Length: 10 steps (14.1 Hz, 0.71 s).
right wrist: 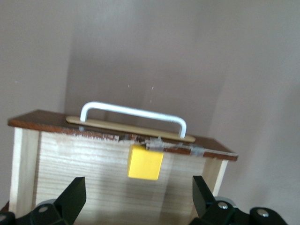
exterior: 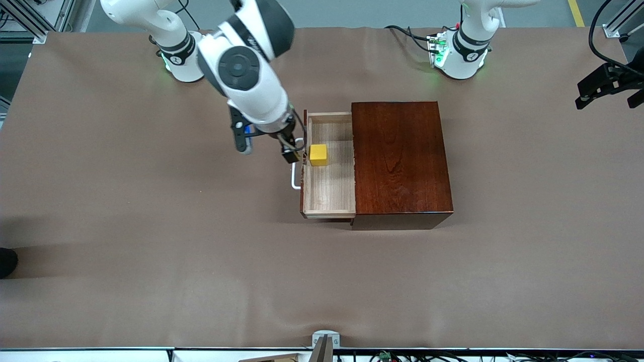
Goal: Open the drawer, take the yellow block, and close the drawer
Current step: 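Lower the right gripper over the yellow block in the drawer, then grasp the yellow block with the right gripper and lift it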
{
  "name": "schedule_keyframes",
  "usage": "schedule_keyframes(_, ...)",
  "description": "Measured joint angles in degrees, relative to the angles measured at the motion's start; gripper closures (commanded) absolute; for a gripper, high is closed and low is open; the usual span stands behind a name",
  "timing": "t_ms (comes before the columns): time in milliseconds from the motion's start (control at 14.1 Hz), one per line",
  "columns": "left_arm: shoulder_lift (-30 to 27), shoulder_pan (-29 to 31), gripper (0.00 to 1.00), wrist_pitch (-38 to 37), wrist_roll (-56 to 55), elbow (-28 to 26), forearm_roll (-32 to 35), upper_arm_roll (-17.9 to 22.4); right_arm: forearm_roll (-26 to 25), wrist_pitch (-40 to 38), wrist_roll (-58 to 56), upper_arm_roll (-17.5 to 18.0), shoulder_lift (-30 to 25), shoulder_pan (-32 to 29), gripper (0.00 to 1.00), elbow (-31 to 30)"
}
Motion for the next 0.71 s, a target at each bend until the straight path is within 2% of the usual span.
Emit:
schedule_keyframes(285, 0.0, 0.2, 0.0, 0.0, 0.0, 0.0, 0.0, 0.0, 0.0, 4.9, 3.6, 0.0, 3.2, 2.5, 0.0, 0.0)
schedule_keyframes(711, 0.0, 0.2, 0.0, 0.1, 0.0, 0.0, 0.0, 0.0, -0.1, 7.4, 5.2, -0.1, 6.7, 4.4, 0.0, -0.1)
